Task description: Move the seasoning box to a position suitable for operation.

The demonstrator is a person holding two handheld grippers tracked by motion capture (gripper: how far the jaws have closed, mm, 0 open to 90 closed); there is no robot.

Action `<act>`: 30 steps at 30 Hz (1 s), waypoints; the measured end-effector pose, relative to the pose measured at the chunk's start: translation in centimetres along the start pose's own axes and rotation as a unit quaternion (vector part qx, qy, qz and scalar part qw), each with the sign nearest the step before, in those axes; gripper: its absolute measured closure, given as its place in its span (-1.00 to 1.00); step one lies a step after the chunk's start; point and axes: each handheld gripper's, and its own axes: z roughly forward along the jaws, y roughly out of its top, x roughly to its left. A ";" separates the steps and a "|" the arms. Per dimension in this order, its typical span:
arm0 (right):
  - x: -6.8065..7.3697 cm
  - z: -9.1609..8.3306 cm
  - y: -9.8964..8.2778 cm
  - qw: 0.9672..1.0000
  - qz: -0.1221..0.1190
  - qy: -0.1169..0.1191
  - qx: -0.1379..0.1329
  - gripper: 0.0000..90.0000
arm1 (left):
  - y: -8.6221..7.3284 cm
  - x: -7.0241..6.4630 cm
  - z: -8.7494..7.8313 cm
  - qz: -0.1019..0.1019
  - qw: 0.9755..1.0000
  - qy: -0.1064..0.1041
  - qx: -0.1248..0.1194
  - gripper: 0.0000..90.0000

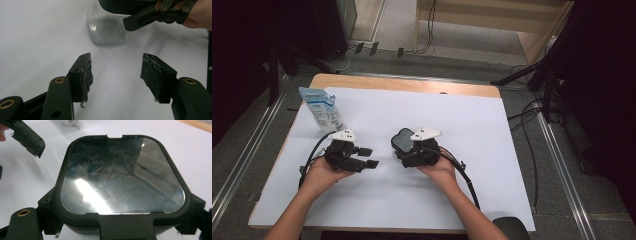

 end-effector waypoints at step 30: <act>0.0 -8.4 -1.5 0.999 0.028 0.005 -0.039 -0.04 | 3.8 1.8 1.2 0.015 0.998 -0.031 -0.044 1.00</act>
